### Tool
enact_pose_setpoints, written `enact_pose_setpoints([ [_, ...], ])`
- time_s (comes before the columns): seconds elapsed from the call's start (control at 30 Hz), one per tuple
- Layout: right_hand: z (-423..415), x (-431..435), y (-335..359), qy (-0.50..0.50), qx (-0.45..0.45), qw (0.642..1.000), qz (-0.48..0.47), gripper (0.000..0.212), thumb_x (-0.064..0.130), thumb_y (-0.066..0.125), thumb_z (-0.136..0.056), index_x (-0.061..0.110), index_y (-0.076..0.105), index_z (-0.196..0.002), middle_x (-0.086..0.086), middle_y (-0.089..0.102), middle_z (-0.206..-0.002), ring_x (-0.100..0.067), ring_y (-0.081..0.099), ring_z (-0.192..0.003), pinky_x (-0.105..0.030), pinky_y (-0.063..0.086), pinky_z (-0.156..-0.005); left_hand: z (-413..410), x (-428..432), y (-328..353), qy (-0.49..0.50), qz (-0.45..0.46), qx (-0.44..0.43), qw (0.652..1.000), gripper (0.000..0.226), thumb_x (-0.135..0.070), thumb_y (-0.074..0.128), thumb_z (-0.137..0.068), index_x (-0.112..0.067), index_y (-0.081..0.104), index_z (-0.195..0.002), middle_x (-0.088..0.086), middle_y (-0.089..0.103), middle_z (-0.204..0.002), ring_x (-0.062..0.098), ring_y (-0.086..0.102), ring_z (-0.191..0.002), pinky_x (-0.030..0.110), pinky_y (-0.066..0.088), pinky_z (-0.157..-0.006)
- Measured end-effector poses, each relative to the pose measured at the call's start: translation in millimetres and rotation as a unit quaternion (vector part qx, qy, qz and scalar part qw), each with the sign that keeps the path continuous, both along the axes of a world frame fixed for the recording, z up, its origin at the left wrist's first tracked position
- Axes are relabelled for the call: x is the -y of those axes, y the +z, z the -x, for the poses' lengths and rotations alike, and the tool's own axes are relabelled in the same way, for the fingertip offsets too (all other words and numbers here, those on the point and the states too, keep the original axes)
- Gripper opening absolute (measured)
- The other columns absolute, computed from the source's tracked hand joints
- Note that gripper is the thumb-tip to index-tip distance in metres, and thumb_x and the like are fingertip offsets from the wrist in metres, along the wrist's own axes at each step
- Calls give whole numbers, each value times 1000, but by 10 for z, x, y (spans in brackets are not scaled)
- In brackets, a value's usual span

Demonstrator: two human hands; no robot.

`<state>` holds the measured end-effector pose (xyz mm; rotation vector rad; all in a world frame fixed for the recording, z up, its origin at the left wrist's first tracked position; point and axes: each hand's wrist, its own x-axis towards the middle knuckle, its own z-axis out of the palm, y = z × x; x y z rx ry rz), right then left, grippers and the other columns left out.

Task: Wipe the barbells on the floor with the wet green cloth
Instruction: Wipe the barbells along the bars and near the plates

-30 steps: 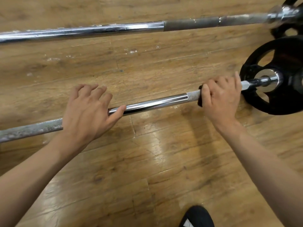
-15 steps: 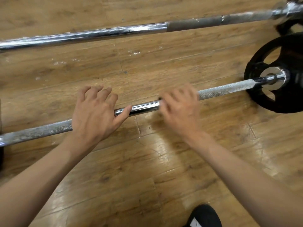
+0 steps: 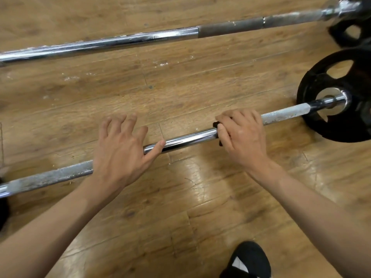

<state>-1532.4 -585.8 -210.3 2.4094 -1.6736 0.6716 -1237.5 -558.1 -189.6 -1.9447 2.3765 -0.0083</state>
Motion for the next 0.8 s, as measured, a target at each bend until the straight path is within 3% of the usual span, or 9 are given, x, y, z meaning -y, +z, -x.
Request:
enact_pose_setpoints([
  [0.13,465,-22,-60,-154,8,988,-1,33,29,46,-102,11,74,-100,-13,65,-109,-38,55,-102,-55,38,-106,48,-84,7,5,-3,-9,1000,81,-75,22,-98,-15,74,-111,18,56,-149,41,49,-136,55,26,-117],
  [0.23,75,-157,-74,-182,60,981,9,28,23,48,-98,9,71,-94,-13,63,-101,-36,53,-102,-53,38,-101,62,-149,19,4,-1,-6,1000,79,-73,23,-98,-14,74,-108,20,57,-148,41,50,-136,56,28,-118],
  [0.43,-153,-365,-83,17,6,1000,18,38,33,43,-108,12,73,-115,-8,69,-110,-33,60,-100,-47,41,-90,402,-209,42,24,-4,-46,999,63,-56,30,-100,-12,73,-114,26,54,-148,45,47,-137,57,27,-118],
  [0.53,158,-288,-89,46,-37,998,9,42,40,44,-108,13,72,-122,-10,68,-117,-35,61,-103,-48,42,-91,754,-118,43,26,10,-68,997,56,-48,35,-100,-10,73,-112,25,57,-145,45,49,-135,57,30,-118],
  [0.7,868,-101,-58,-68,-34,997,17,44,38,38,-109,10,72,-116,-13,66,-117,-36,61,-110,-54,37,-112,1195,9,-22,-7,22,-73,997,61,-56,33,-103,-10,74,-112,22,60,-142,43,51,-133,59,28,-119],
  [0.8,1138,-13,-70,-152,1,988,8,37,29,41,-106,6,69,-115,-14,64,-122,-37,58,-118,-56,34,-115,1187,37,-33,-8,28,-48,998,67,-60,28,-105,-10,72,-116,22,60,-143,43,49,-137,59,22,-121],
])
